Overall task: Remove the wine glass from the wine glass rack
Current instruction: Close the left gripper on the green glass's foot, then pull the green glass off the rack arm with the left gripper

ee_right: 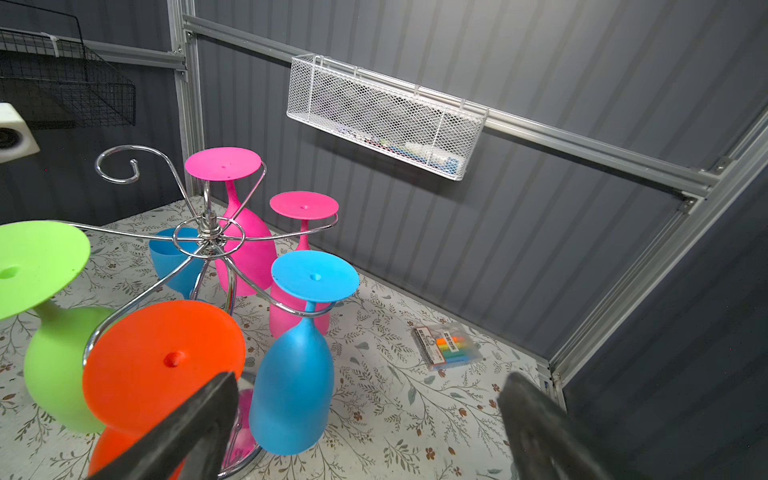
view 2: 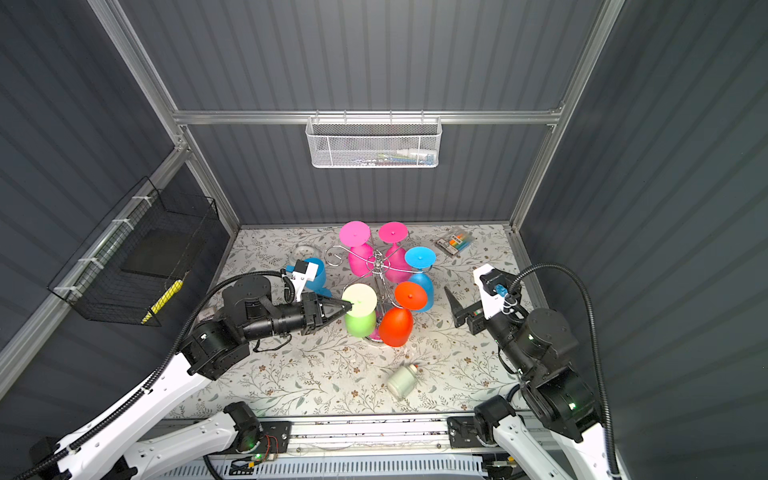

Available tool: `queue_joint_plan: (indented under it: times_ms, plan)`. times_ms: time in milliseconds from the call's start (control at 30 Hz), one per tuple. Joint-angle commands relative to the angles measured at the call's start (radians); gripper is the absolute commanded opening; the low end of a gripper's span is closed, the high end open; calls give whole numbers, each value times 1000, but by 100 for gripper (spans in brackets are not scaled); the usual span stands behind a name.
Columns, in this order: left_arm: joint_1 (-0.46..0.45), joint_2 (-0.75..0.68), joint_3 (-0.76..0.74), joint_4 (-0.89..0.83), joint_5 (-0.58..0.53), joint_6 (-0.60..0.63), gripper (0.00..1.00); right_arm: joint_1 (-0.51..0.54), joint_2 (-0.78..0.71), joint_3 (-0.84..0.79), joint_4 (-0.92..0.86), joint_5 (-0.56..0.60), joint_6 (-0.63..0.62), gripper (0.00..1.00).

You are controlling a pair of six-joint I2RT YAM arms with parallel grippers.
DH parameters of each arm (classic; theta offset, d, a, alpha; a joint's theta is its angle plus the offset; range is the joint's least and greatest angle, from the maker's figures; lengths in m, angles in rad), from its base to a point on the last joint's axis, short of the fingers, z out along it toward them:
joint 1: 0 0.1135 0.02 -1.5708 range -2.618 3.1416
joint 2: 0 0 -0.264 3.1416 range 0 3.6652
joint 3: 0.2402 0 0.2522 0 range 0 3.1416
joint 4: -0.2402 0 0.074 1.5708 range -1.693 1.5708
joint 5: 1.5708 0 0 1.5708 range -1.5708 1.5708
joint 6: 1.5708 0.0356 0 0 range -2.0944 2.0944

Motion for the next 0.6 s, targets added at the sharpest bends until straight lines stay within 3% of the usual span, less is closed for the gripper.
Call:
queue_joint_plan:
  times_ms: [0,567]
  plan:
    - [-7,-8,37,-37,-8,5,15,4,-11,19,2,-1,-6,99]
    - [-7,-26,66,-62,-41,22,7,5,-10,18,9,-7,-14,99]
